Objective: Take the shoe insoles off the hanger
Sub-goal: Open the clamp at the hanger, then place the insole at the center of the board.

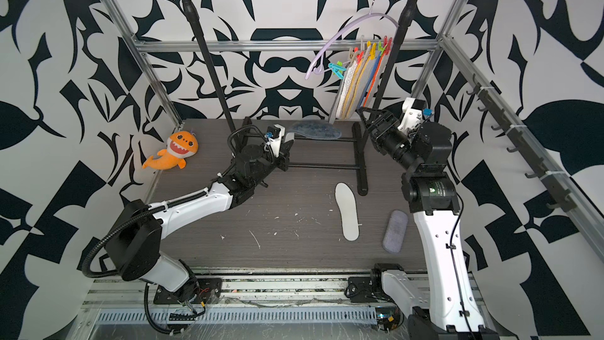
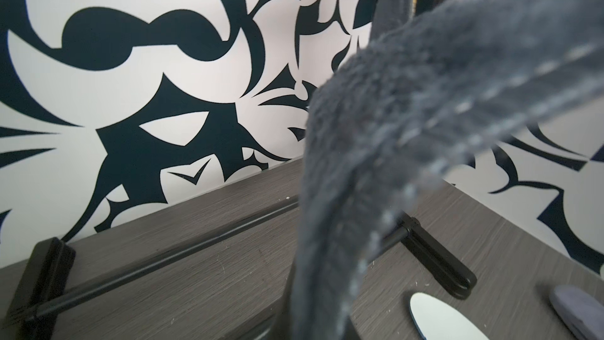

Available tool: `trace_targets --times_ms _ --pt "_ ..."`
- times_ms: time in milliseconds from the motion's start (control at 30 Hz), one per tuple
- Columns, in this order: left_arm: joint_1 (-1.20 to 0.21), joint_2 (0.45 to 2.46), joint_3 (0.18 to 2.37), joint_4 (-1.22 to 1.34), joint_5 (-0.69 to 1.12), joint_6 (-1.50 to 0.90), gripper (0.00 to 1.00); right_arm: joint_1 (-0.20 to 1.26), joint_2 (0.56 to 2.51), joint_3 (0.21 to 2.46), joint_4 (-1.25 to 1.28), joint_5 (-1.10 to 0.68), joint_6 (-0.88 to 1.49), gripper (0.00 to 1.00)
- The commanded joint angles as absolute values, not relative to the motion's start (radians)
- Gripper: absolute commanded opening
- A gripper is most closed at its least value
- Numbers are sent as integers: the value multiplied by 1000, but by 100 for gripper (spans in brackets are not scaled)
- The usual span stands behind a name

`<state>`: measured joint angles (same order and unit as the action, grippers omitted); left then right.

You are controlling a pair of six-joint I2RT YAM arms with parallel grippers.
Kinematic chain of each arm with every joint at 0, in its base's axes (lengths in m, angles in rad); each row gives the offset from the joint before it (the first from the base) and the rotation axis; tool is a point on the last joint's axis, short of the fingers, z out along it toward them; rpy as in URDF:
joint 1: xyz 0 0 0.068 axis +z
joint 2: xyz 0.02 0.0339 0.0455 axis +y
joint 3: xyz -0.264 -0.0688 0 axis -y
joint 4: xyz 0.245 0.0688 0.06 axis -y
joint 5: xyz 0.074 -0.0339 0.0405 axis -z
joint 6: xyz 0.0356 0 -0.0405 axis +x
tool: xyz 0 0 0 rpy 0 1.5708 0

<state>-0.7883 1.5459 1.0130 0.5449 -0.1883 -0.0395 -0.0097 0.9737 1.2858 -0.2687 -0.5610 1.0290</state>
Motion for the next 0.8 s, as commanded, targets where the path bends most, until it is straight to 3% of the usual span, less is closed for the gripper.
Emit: trace_targets --times_ms 0,200,767 --pt "-818 1496 976 541 -218 66 0 -11 949 1210 -257 -668 1003 73" --pt "-841 1478 948 555 -238 50 0 -8 877 1030 -159 -720 1097 73" --pt "-863 1479 941 584 -263 -1 0 9 827 795 -14 -781 1184 73"
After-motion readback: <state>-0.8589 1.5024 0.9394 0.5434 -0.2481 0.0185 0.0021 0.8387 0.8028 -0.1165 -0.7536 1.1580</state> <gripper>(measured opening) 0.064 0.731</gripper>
